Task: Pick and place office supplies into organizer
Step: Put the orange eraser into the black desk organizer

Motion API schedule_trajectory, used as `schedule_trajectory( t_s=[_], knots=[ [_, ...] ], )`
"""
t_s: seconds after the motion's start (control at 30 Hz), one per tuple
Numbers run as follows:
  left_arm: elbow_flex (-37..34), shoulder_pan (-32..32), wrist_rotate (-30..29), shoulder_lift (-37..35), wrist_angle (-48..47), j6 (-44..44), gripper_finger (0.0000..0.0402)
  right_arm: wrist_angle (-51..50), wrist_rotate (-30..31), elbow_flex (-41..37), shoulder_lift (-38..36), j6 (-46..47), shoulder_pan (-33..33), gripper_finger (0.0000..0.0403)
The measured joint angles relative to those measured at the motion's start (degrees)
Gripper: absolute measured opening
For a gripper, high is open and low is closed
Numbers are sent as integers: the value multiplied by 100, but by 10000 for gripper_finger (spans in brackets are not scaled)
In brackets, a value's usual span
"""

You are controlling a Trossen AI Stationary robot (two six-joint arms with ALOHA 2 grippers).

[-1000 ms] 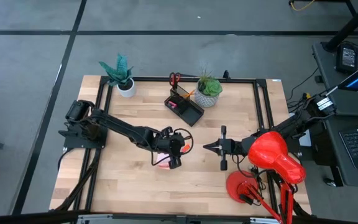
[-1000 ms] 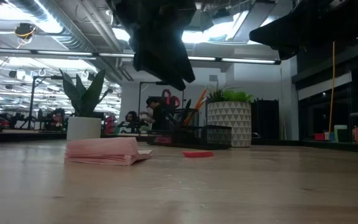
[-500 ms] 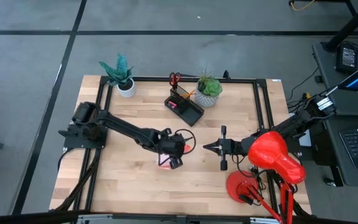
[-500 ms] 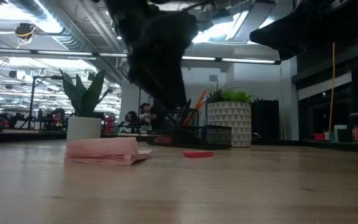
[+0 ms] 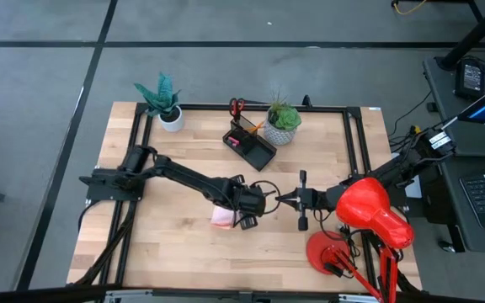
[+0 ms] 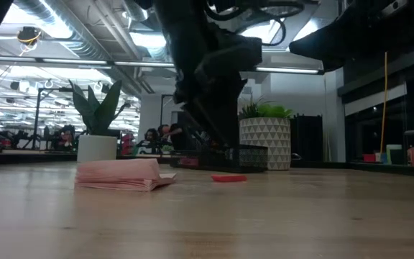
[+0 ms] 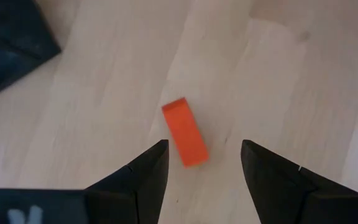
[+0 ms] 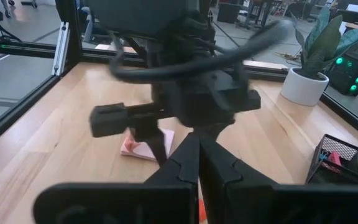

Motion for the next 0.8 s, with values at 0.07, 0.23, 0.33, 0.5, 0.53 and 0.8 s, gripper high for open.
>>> schedule_trajectory(
  t_s=[0.07,0.23,0.33,0.5,0.53,0.8],
  knots=[
    [0,57,6,0,-28,-220,194,1,2,-2,0,5,0,7],
    [0,197,58,0,-21,-537,194,-25,0,-2,0,11,0,7],
    [0,248,56,0,43,-582,194,-16,0,-2,0,-18,0,7],
    [0,274,14,39,95,-582,194,79,2,-2,0,-159,0,7],
    [-7,274,1,51,79,-580,194,129,2,-2,0,-172,1,7],
    [-102,274,170,276,23,-581,194,304,2,-4,0,-308,2,7]
  ],
)
